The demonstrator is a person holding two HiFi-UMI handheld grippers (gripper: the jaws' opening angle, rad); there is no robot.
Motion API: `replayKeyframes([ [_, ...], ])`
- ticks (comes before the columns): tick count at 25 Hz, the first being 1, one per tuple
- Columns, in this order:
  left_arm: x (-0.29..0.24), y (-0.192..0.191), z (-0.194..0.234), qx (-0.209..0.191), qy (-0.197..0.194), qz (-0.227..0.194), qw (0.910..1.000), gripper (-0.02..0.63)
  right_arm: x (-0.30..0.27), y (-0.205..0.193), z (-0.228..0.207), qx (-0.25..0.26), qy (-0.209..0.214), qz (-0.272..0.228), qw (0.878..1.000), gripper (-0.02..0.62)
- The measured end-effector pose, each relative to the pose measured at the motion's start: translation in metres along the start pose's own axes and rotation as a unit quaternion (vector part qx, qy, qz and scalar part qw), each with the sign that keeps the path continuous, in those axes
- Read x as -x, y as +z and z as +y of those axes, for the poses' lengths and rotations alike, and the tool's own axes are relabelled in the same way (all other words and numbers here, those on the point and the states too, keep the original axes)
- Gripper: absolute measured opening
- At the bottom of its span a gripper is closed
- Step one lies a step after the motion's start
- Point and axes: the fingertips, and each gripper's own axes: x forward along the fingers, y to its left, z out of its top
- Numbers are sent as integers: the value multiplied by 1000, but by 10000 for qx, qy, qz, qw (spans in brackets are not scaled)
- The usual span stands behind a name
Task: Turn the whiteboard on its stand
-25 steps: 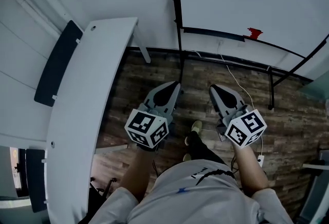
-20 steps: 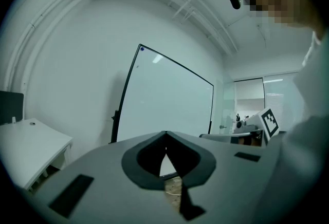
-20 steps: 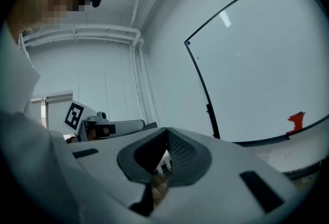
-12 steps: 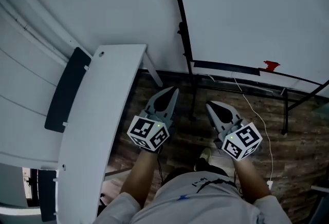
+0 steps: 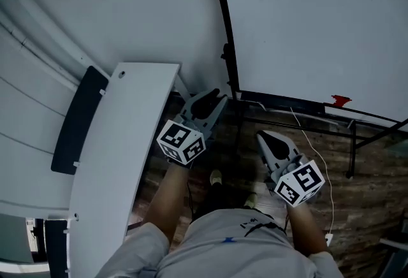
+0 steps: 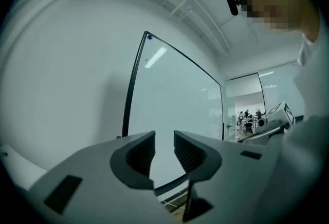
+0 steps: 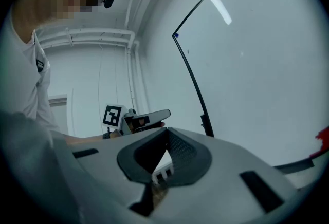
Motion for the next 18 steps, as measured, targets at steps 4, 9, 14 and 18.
replayKeyframes([
  [4, -31, 3, 41, -179, -303, -29, 9994, 115, -30, 4, -18, 47, -320, -30, 9995, 12],
  [9, -76, -14, 104, -360, -787, 233, 9960, 155, -75, 11, -35, 118, -727, -36, 9973, 12],
  [14, -121, -34, 142, -562, -1468, 523, 9862, 207, -112, 12, -49, 154, -1167, 31, 9930, 12],
  [18, -147, -54, 144, -696, -2026, 743, 9740, 216, -123, 7, -56, 91, -1584, 93, 9873, 12],
])
